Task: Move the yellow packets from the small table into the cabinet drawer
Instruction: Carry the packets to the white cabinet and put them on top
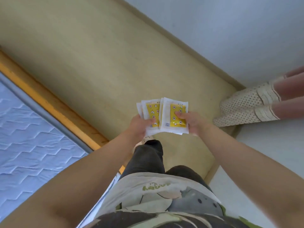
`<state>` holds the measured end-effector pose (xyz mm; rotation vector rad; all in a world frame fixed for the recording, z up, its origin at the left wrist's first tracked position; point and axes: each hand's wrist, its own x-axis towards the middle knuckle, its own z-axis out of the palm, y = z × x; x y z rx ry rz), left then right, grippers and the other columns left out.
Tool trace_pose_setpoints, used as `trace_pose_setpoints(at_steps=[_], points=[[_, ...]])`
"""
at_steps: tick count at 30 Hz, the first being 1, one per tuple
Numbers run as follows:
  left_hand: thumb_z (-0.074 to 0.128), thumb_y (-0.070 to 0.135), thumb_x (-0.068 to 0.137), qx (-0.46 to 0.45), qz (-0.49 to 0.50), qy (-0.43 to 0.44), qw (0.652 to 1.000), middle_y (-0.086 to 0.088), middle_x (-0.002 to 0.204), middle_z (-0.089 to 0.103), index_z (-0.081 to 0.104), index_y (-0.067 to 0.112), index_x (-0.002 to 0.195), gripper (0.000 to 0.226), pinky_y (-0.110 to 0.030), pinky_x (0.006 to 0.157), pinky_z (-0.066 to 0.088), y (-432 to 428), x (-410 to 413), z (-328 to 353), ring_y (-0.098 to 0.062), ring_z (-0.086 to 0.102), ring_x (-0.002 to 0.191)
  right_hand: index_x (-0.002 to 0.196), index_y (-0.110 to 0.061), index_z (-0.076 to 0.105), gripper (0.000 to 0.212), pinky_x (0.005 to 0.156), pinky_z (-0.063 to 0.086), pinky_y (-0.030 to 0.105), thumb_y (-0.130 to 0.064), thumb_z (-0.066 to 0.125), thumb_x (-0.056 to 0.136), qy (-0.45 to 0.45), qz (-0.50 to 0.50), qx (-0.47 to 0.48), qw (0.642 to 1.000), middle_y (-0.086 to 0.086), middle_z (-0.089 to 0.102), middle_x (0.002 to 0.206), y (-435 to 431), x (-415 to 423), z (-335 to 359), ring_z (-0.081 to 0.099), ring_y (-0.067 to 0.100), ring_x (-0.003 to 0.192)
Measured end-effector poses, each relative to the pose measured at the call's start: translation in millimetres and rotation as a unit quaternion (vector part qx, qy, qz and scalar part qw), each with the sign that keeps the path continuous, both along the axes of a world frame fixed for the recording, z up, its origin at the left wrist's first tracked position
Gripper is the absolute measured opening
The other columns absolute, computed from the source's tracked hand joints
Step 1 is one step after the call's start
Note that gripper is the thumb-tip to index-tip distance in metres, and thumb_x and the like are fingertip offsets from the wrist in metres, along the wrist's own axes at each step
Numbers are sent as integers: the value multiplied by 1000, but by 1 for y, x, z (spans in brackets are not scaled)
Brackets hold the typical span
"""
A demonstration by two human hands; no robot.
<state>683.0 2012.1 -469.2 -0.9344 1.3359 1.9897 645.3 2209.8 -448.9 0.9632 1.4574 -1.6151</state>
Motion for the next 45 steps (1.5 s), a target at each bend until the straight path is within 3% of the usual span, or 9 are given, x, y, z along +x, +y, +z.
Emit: trace_pose_setpoints(at_steps=[4, 11, 14, 19, 24, 28, 33, 40, 45], points=[[59, -9, 87, 34, 73, 7, 997, -7, 98, 72, 65, 8, 106, 26, -35, 68, 60, -48, -70, 10, -20, 71, 82, 92, -3, 62, 3, 50, 57, 35, -5, 60, 90, -13, 8, -19, 1000, 10, 72, 80, -62, -90, 8, 71, 23, 63], [61, -8, 86, 19, 192, 14, 981, -12, 108, 69, 60, 2, 119, 35, -36, 76, 59, -142, -177, 10, -24, 69, 91, 119, 0, 57, 28, 60, 58, 37, -7, 57, 92, -24, 113, -46, 992, 17, 64, 116, -179, -235, -3, 65, 30, 92], [62, -7, 85, 8, 227, 20, 974, -14, 113, 68, 60, 2, 121, 37, -37, 79, 58, -191, -233, 5, -26, 68, 96, 112, -1, 59, 20, 57, 59, 37, -6, 56, 92, -17, 168, -56, 984, 15, 66, 105, -237, -309, -10, 66, 29, 86], [61, -8, 86, -9, 289, 28, 957, -10, 104, 70, 63, 5, 112, 29, -35, 76, 59, -277, -336, 11, -24, 69, 91, 101, -6, 66, 16, 85, 54, 48, -9, 68, 85, 16, 267, -10, 963, 13, 69, 110, -344, -435, -9, 67, 30, 97], [63, -8, 84, -14, 361, 18, 932, -8, 100, 70, 64, 8, 105, 26, -36, 76, 59, -360, -414, 21, -23, 69, 89, 102, -5, 65, 16, 84, 54, 48, -7, 67, 85, 18, 322, -20, 946, 15, 67, 112, -445, -526, 0, 66, 31, 99], [63, -8, 85, -11, 422, 14, 906, -6, 93, 72, 65, 9, 100, 23, -32, 67, 59, -426, -456, 21, -20, 71, 81, 113, -1, 63, 29, 88, 52, 49, -7, 67, 86, 13, 370, -30, 929, 17, 65, 118, -530, -576, -2, 64, 33, 105], [63, -7, 85, -18, 479, 3, 878, -9, 101, 70, 65, 11, 100, 23, -41, 82, 57, -532, -506, 10, -26, 69, 91, 116, 0, 62, 30, 78, 54, 43, -7, 65, 87, 9, 410, -33, 911, 16, 65, 117, -654, -631, -11, 65, 30, 100], [68, -3, 83, -42, 497, -54, 865, -8, 100, 71, 65, 14, 95, 22, -44, 88, 54, -710, -584, 8, -27, 69, 95, 116, -1, 62, 33, 94, 50, 47, -6, 68, 84, 10, 450, -7, 893, 15, 66, 117, -843, -716, -10, 64, 31, 106], [67, -6, 83, -33, 513, -46, 857, -8, 100, 71, 65, 12, 101, 25, -43, 84, 56, -821, -639, 15, -27, 69, 95, 117, 0, 62, 34, 95, 49, 49, -6, 68, 84, 16, 473, -9, 881, 15, 65, 118, -957, -773, -4, 64, 31, 107]])
